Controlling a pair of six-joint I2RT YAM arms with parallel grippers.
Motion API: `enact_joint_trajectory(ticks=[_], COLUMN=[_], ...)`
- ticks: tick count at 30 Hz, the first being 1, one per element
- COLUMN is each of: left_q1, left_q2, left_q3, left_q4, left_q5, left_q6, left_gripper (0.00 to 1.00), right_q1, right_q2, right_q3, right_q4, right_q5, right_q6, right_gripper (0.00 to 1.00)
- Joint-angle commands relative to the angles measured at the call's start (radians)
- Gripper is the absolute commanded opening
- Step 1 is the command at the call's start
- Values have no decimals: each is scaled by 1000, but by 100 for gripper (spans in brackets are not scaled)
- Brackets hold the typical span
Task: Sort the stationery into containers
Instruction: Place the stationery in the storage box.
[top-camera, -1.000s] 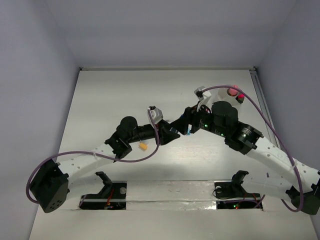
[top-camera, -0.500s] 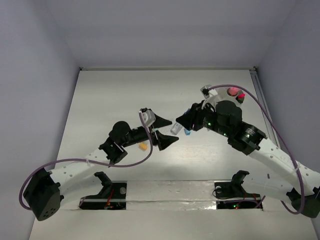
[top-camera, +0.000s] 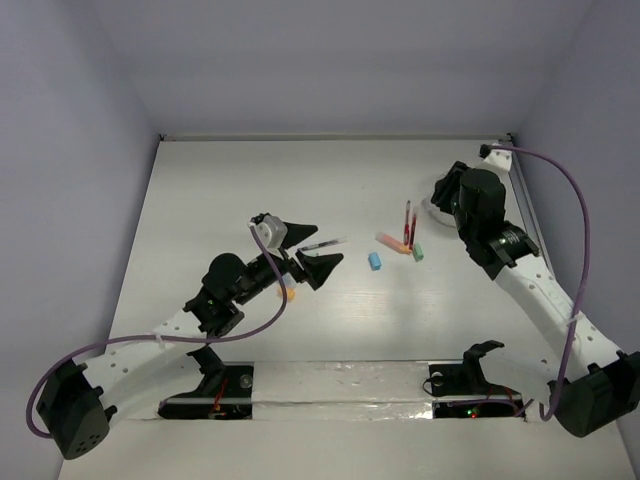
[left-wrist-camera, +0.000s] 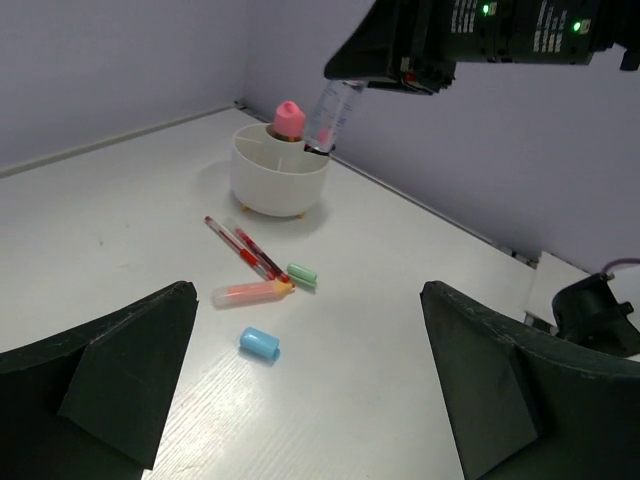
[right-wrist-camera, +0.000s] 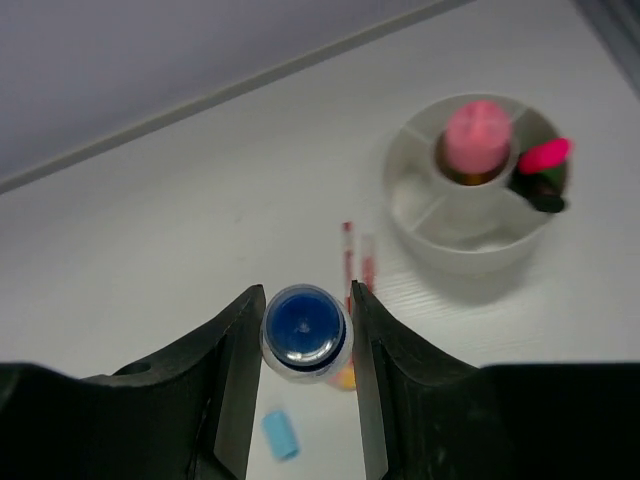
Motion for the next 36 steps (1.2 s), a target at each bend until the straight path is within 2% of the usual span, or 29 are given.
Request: enact_joint_trajectory(ticks=[1,7,15,26,36], left_q1=[0,0,0,0,0], left_q2=[-36,-28,-7,1,20], left_q3=[-6,-14,-15,-23,-22], left_q4=[21,35,53,76,85], left_q5=[-77,-79,-59,-44,-33], left_q6=[-9,-22,-29,-52,-54], left_gripper=[94,94,94,94,94], right_q1=[-78,-204,-275,-303,-303], right_q2=[26,115,205,329,360], right_q3=[-32,-53,-56,-53,-84], right_q4=[118,204,276,384,413], right_q5=[207,228,234,213,193], right_q6=[-43,-54,-51,-39,-11], right_gripper=[0,0,0,0,1])
